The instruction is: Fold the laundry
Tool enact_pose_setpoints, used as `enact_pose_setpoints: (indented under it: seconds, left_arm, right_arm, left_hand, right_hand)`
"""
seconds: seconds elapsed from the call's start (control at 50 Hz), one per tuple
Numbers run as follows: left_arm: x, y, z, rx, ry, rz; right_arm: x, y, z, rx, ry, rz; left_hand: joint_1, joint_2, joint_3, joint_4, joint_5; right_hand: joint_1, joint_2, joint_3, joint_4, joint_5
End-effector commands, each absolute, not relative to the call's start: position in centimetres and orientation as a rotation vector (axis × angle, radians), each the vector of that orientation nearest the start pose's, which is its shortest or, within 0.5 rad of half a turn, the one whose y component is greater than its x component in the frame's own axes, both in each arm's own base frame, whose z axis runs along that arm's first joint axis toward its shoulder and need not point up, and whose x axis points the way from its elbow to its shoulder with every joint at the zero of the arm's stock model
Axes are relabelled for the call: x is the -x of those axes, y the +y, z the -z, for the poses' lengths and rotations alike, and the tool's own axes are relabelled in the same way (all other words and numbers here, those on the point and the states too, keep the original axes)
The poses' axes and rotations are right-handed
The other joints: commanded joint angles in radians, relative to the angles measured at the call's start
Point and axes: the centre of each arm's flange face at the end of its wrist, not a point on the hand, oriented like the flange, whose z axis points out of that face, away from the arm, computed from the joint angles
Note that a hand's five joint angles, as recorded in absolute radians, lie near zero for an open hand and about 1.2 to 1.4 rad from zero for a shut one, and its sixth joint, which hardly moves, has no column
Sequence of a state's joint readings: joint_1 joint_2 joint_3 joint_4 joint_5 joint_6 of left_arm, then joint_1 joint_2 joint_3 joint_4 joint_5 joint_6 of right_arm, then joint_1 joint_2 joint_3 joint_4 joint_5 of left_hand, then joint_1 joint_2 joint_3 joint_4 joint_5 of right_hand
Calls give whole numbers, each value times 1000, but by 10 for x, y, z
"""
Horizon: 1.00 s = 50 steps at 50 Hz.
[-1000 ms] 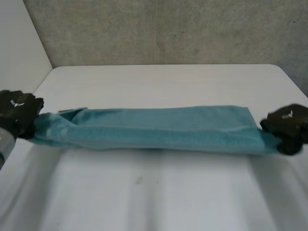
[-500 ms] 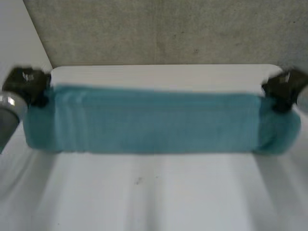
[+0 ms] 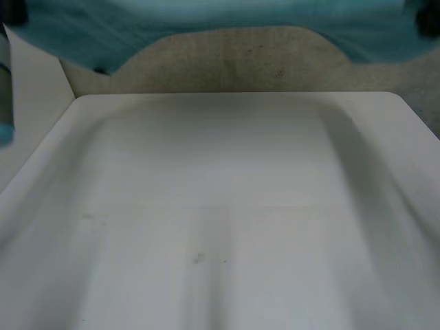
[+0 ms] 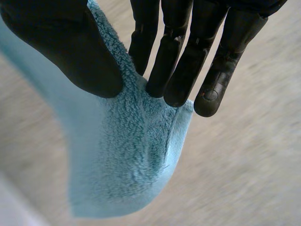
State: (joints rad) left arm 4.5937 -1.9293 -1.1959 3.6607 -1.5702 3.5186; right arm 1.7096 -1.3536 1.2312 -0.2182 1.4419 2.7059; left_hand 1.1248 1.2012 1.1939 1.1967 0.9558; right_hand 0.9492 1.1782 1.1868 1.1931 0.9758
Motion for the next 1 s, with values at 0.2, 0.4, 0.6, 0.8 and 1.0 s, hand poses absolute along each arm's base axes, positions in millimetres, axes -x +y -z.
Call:
enact_pose_setpoints:
  seconds: [0.2, 0.4, 0.6, 0.8, 1.0]
  left_arm:
    - [176, -368, -185, -420, 2083, 2173]
    - [136, -299, -182, -340, 2207, 1962]
    - [133, -247, -190, -436, 2336, 1905]
    - [135, -287, -202, -481, 2270, 1998]
    - [149, -380, -172, -465, 2134, 2066]
  right_arm:
    - [-198, -357, -162, 1015, 2335, 1975]
    - [-184, -304, -176, 1310, 2479, 1748]
    - [-145, -264, -202, 1500, 2637, 1456]
    - [-148, -313, -190, 1349, 2550, 1751]
    - [-186, -375, -157, 1357, 2503, 1834]
  left_hand:
    - [271, 195, 202, 200, 266]
    - [271, 195, 202, 200, 266]
    - [271, 195, 202, 200, 266]
    - [271, 195, 202, 200, 266]
    - [271, 195, 202, 200, 266]
  right_hand:
    - [447, 218, 209, 203, 246]
    - [447, 218, 209, 203, 246]
    - [447, 218, 209, 203, 246]
    - [447, 218, 209, 203, 246]
    - [447, 218, 209, 203, 246]
